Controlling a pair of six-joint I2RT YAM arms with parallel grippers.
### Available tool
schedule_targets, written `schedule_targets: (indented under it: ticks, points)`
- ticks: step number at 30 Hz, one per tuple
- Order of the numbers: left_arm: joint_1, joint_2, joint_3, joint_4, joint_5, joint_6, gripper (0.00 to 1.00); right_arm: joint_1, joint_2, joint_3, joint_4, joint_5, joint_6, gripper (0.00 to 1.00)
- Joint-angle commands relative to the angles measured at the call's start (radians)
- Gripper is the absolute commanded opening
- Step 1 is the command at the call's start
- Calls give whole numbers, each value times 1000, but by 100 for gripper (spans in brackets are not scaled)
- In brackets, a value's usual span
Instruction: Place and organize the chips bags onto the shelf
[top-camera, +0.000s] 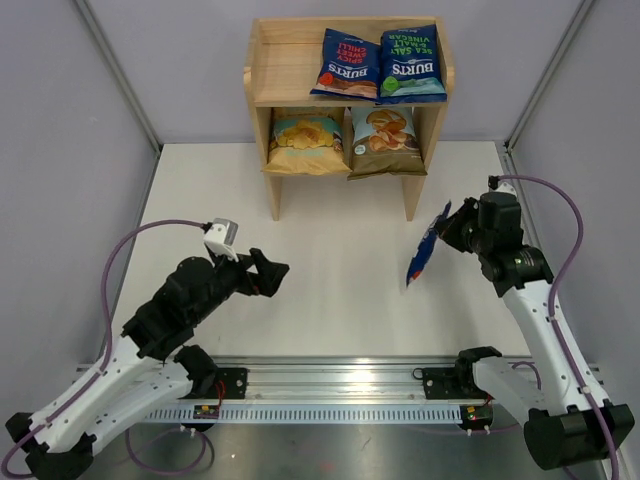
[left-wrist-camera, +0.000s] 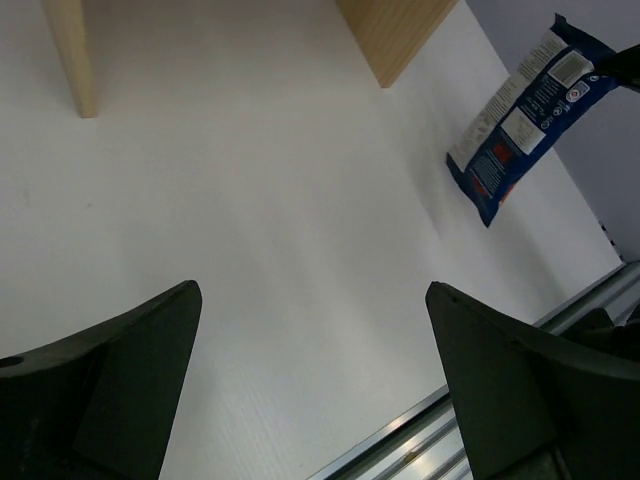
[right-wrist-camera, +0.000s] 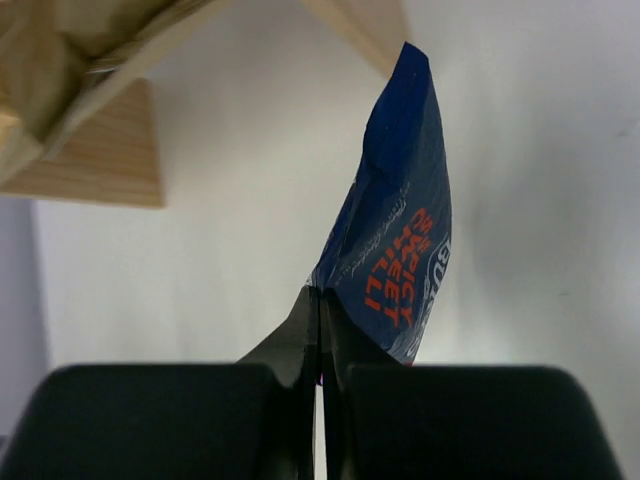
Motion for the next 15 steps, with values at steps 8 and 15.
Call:
schedule_targets:
  ticks: [8, 15]
  points:
    - [-173, 116, -272, 769, -5, 132, 99, 95, -137, -114, 356, -239, 434, 0]
    - [-263, 237, -419, 1308, 45, 415, 99, 131, -144, -96, 405, -223, 487, 0]
